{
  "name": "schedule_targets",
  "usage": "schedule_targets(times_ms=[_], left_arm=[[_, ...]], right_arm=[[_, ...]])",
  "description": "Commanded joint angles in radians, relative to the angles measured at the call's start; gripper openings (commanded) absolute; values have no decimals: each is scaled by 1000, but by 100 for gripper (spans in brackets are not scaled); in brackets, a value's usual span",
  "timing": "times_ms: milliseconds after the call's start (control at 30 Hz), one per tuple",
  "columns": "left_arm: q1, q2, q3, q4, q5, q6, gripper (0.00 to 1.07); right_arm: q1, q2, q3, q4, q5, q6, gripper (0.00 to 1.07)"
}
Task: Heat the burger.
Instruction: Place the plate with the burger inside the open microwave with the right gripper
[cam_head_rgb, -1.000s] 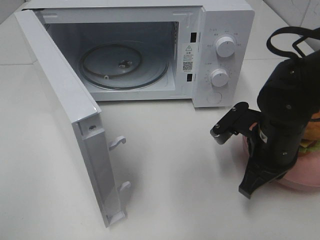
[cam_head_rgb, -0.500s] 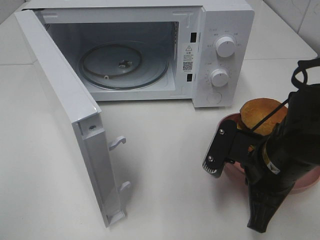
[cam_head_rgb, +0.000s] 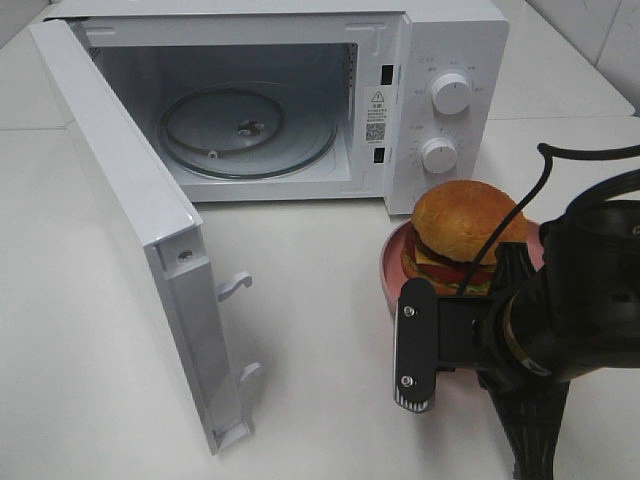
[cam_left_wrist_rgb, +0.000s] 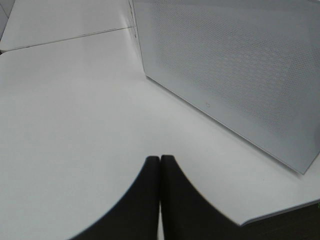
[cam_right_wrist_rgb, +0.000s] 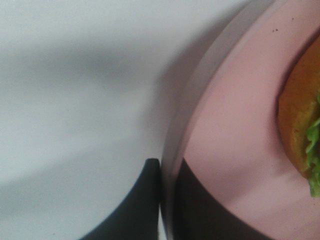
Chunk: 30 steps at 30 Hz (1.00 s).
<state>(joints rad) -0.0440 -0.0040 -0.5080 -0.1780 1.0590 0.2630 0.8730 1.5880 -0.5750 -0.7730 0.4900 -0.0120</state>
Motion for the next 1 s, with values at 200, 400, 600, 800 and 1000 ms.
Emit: schedule_targets(times_ms=[200, 400, 600, 800, 1000], left_arm=[[-3, -20, 2, -2, -10, 0, 0], [-3, -20, 2, -2, -10, 0, 0], [-3, -20, 2, -2, -10, 0, 0], [-3, -20, 2, -2, -10, 0, 0], [-3, -20, 2, -2, -10, 0, 0]], right_arm=[[2, -17, -5, -93, -26, -119, 0], [2, -17, -5, -93, -115, -311, 0], [2, -17, -5, -126, -155, -431, 0], [-1, -17, -5, -167, -156, -438, 0], [-1, -17, -6, -178, -226, -453, 0]])
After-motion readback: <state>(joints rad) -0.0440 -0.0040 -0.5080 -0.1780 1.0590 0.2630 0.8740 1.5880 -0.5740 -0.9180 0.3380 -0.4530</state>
